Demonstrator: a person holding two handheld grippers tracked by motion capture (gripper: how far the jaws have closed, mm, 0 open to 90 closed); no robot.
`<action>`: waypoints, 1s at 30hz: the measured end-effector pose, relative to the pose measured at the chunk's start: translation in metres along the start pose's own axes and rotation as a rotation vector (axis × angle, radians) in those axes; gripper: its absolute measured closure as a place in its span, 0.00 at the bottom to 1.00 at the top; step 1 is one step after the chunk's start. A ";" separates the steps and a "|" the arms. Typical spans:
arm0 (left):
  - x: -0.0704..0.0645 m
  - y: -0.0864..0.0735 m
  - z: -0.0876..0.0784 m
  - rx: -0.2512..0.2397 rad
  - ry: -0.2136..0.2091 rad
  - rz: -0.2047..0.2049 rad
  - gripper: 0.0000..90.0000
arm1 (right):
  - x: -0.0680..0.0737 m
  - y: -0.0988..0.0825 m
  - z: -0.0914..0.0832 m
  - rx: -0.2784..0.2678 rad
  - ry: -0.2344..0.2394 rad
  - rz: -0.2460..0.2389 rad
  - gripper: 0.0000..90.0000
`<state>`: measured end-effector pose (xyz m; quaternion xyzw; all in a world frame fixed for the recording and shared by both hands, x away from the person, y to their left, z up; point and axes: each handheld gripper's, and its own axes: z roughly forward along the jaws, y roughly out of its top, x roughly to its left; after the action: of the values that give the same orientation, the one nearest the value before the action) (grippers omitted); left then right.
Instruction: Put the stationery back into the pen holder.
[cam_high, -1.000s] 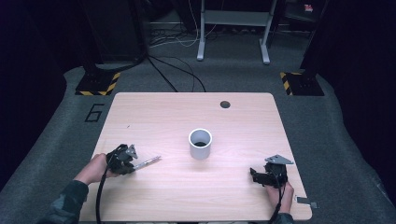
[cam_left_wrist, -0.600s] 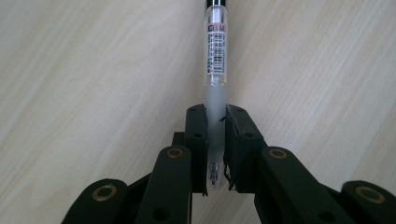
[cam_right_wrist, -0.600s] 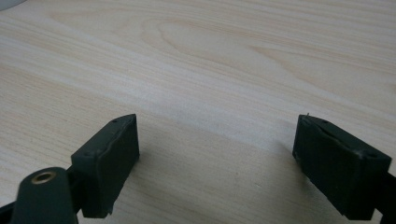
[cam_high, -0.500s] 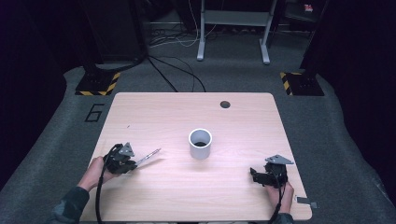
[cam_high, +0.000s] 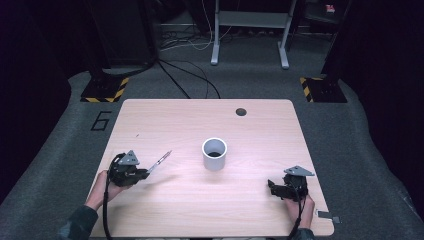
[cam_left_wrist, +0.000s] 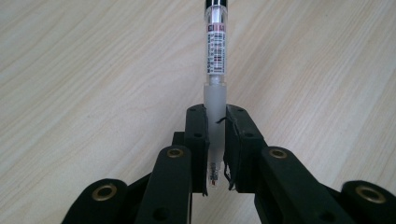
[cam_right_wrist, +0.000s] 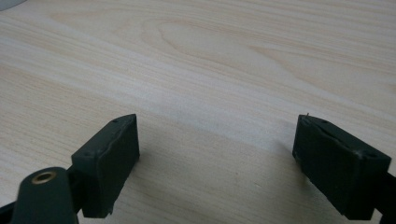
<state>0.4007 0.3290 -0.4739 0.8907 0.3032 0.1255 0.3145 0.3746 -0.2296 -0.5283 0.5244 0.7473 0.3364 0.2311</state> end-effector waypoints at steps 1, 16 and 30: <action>-0.001 0.001 0.000 0.001 0.004 0.005 0.89 | 0.000 0.000 0.000 0.000 0.000 0.000 0.16; -0.013 0.024 -0.006 -0.034 0.004 0.048 0.89 | 0.000 0.000 0.000 0.000 0.000 0.000 0.16; -0.014 0.060 -0.018 0.000 -0.010 0.121 0.89 | 0.000 0.000 0.000 0.000 0.000 0.000 0.16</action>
<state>0.4102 0.2917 -0.4225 0.9079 0.2474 0.1400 0.3079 0.3746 -0.2296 -0.5283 0.5244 0.7472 0.3364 0.2312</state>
